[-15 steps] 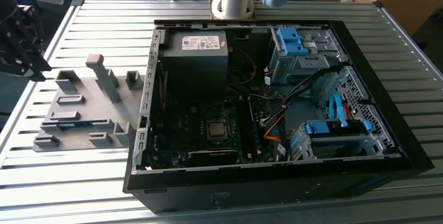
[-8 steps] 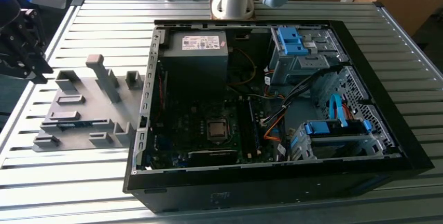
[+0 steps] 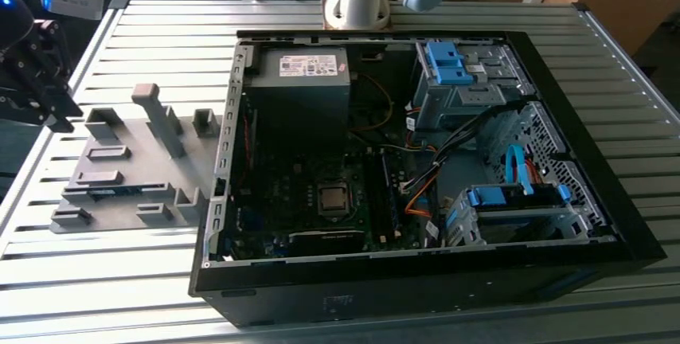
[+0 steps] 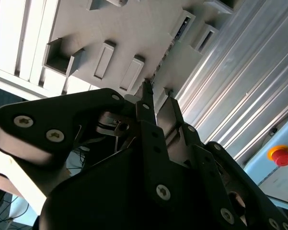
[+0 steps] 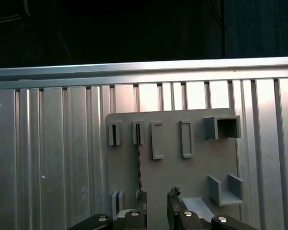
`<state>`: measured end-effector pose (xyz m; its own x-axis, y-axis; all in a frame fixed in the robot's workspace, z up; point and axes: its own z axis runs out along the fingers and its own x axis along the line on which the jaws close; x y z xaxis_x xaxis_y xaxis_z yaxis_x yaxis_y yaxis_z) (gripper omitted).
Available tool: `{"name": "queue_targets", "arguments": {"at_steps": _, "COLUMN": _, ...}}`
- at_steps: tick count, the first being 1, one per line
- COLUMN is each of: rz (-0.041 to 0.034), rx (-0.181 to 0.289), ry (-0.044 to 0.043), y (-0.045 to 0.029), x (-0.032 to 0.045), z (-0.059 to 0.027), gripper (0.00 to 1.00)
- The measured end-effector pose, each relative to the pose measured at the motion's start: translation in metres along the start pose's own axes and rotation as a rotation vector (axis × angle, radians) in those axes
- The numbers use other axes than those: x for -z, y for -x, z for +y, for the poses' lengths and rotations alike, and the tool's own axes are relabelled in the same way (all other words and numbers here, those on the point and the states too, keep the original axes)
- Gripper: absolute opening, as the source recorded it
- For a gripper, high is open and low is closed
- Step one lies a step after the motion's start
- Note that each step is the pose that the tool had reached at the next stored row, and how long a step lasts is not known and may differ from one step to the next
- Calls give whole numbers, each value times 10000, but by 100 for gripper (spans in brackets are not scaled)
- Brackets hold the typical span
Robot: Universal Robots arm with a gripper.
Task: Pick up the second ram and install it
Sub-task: 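Pick up the second ram and move it above second insertion slot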
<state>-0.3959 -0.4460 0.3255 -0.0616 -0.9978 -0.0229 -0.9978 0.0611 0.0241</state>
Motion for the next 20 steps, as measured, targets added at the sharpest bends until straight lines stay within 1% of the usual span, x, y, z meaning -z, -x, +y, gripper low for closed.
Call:
{"name": "queue_targets", "arguments": {"at_steps": 10, "rz": -1, "rx": 1, "ry": -4, "y": -6, "x": -79, "z": 63, "gripper": 31}}
{"name": "queue_targets", "arguments": {"at_steps": 14, "rz": -4, "rx": 0, "ry": -3, "y": -6, "x": -85, "z": 66, "gripper": 31}}
{"name": "queue_targets", "arguments": {"at_steps": 16, "rz": -89, "rx": 1, "ry": 1, "y": -6, "x": -86, "z": 66, "gripper": 31}}
{"name": "queue_targets", "arguments": {"at_steps": 20, "rz": -95, "rx": 2, "ry": 1, "y": -6, "x": -86, "z": 67, "gripper": 31}}
